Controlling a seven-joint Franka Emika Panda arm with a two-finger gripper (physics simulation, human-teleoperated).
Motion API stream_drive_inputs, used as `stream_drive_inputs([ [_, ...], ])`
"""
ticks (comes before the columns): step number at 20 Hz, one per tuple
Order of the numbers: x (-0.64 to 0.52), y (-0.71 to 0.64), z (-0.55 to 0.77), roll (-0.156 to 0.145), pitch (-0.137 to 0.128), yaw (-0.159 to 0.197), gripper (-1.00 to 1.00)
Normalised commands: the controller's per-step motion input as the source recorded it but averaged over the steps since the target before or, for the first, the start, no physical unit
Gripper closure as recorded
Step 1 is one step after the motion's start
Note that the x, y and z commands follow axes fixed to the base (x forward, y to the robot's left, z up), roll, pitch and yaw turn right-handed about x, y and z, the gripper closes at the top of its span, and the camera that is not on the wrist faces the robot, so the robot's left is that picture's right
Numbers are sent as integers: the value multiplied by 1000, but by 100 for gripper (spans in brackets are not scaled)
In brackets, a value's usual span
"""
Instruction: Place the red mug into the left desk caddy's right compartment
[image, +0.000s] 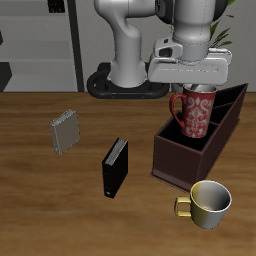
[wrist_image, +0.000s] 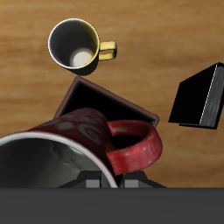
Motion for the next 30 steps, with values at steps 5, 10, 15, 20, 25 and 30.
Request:
stream_drive_inputs([
  [5,134,-33,-164,-18,37,-16,100],
  [10,-108,121,-292,22,41,2,100],
  [15,-35,40,-266,10,25,0,100],
  [20,-11,60,-327,0,23,27,100],
  [25,127,-38,-382,-13,56,8,100],
  [30,88,69,-349,66,24,3,-100],
])
